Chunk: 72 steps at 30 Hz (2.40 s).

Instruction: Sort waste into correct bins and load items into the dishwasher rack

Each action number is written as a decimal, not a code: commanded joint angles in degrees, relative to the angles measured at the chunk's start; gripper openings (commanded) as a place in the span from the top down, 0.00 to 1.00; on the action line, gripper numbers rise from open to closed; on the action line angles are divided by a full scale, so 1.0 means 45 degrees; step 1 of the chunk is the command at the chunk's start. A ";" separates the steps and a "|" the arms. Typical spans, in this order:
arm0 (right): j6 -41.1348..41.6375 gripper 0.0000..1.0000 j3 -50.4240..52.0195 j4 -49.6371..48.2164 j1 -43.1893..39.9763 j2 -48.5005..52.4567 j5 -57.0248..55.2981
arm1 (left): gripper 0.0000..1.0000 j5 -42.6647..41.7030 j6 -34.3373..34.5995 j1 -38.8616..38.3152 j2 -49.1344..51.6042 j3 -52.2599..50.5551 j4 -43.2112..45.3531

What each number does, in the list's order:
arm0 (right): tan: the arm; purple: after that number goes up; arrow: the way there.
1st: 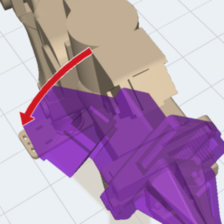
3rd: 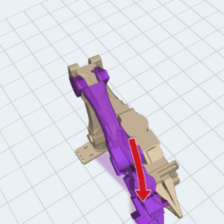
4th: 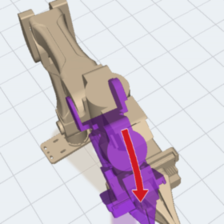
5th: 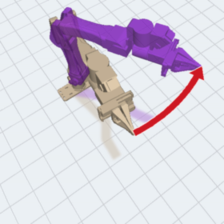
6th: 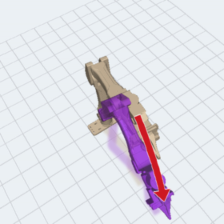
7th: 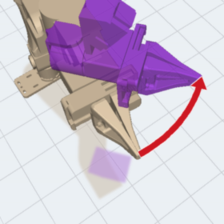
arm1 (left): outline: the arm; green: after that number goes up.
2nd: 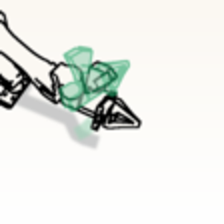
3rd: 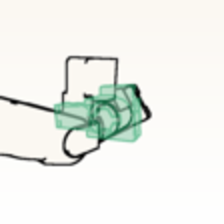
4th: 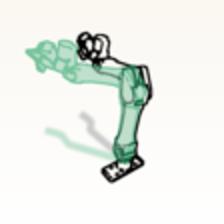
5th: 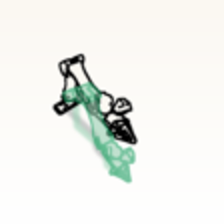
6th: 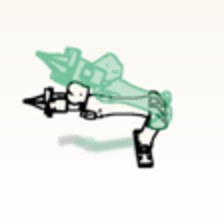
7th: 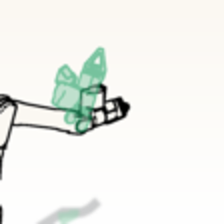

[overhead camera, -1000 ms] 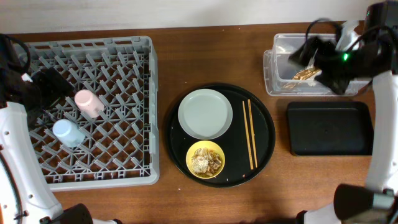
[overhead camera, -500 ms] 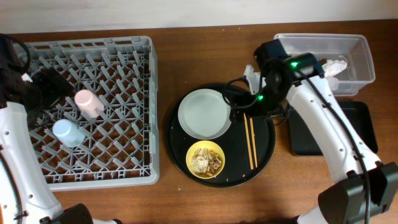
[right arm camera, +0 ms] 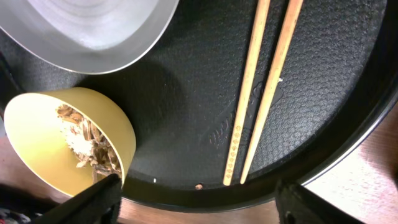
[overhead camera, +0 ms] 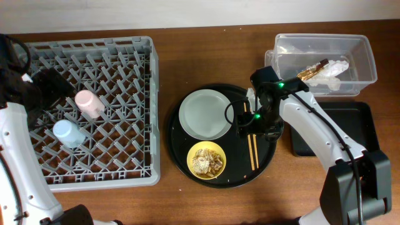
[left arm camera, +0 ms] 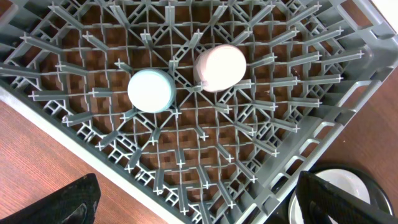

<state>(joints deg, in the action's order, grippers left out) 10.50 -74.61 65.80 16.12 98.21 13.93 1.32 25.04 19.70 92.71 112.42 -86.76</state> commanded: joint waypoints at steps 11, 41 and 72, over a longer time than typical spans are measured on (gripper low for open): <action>0.0214 0.27 -0.2084 -0.0039 -0.0087 -0.0078 -0.0767 | 0.01 -0.0005 -0.0155 0.0073 -0.0155 0.0160 0.0024; 0.0874 0.01 -0.8922 0.3293 -0.7878 -0.0087 -0.1107 | 0.01 -0.1107 -0.0141 0.0073 -0.0155 0.0160 0.0316; 0.0874 0.01 -0.8922 0.3293 -0.7849 -0.0087 -0.1107 | 0.04 -0.1885 0.0554 -1.5072 0.4566 0.0185 0.4940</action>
<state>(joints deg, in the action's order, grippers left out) 14.37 -113.99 80.60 -19.09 98.21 9.28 -10.00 28.12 -45.36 109.03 112.55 -66.35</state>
